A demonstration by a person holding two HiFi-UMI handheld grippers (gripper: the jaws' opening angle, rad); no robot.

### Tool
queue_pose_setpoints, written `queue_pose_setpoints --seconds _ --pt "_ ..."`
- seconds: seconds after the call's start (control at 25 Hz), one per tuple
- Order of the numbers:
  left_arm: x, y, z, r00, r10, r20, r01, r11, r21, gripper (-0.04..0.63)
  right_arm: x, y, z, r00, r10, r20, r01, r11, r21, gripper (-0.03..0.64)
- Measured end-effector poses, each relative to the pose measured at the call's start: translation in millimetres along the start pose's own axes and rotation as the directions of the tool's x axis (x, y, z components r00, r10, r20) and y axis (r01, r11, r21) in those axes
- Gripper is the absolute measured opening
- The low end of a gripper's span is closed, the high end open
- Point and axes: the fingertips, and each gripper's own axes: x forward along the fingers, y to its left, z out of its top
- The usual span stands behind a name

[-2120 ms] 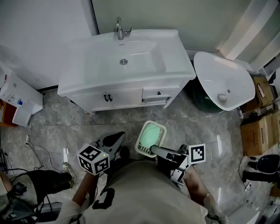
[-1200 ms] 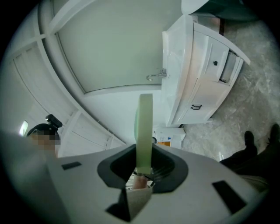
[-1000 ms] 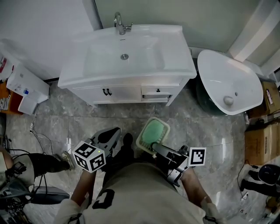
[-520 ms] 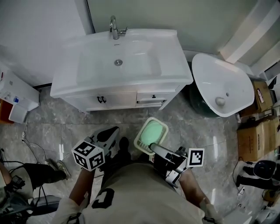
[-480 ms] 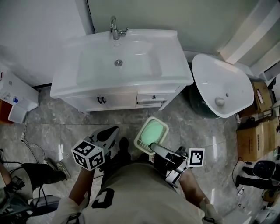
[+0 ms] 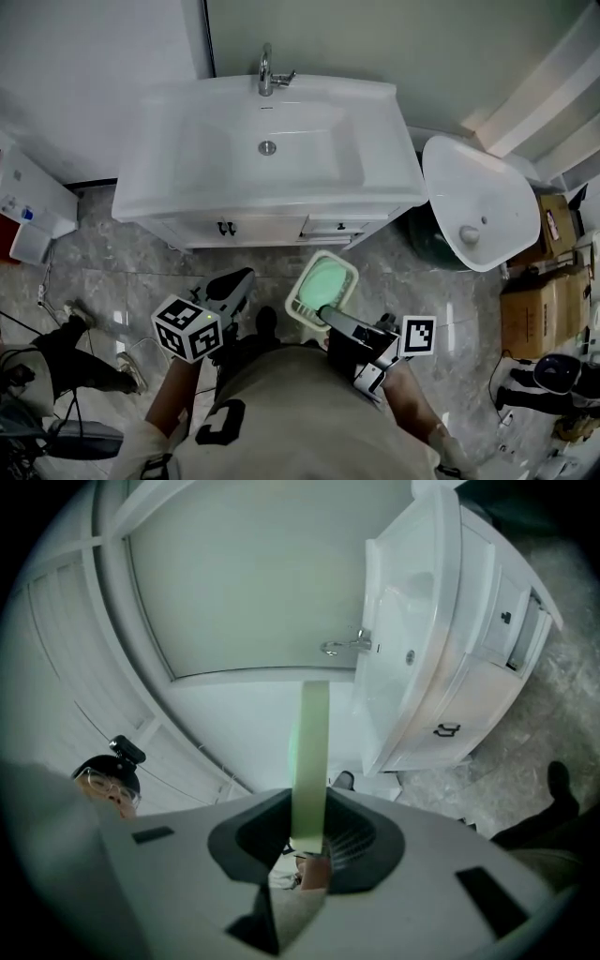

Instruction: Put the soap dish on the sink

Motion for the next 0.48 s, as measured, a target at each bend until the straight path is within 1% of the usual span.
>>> queue_pose_setpoints --seconds 0.16,0.28,0.48 --pt "-4 19 8 1.000 -0.007 0.005 0.007 1.000 -0.001 0.020 21 -4 6 1.000 -0.016 -0.006 0.016 1.000 -0.002 0.078" --pt "-9 29 14 1.000 -0.013 0.006 0.013 1.000 0.008 0.020 34 -9 8 0.999 -0.037 -0.009 0.037 0.999 0.014 0.077" --pt "-18 46 26 1.000 -0.001 0.029 0.000 1.000 0.020 0.020 51 -12 10 0.998 -0.055 -0.015 0.055 0.998 0.024 0.072"
